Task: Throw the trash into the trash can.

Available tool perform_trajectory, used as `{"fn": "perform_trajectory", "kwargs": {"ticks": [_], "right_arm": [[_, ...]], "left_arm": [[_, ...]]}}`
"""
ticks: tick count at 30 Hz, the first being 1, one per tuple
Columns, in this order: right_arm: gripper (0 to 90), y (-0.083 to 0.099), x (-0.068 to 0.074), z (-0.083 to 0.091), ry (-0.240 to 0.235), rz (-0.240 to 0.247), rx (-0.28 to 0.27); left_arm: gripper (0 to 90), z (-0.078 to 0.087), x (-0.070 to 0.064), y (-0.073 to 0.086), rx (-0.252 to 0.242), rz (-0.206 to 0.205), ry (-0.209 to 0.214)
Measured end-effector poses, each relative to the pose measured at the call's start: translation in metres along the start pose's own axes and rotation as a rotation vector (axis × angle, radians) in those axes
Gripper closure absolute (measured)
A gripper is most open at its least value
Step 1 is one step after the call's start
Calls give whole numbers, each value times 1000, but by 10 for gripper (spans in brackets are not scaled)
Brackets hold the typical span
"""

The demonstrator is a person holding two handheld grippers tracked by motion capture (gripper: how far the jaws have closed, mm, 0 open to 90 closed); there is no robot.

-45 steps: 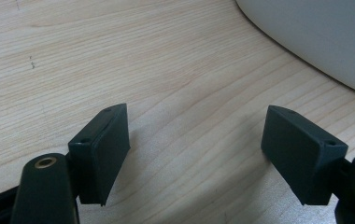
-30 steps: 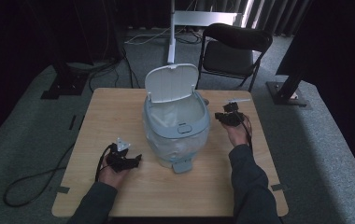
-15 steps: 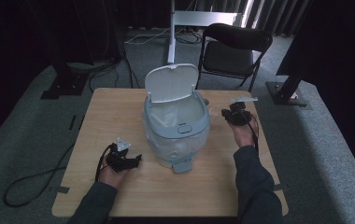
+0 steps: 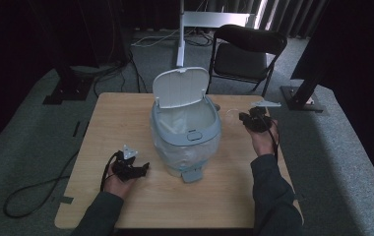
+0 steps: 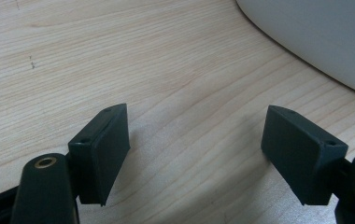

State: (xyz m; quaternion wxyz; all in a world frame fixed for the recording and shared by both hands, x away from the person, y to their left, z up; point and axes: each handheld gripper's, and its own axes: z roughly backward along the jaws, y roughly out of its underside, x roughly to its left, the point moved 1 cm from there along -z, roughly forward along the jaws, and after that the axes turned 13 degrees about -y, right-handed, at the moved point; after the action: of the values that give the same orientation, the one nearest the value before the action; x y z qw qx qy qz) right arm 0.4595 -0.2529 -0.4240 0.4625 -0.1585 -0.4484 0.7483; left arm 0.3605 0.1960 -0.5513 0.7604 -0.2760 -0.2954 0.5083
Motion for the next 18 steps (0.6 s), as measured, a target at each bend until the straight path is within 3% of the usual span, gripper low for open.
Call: {"fn": "perform_trajectory", "kwargs": {"ticks": [18], "right_arm": [[861,-12,9,27,13,41,-60]], "left_arm": [[233,0,0,0,2,-1,0]]}}
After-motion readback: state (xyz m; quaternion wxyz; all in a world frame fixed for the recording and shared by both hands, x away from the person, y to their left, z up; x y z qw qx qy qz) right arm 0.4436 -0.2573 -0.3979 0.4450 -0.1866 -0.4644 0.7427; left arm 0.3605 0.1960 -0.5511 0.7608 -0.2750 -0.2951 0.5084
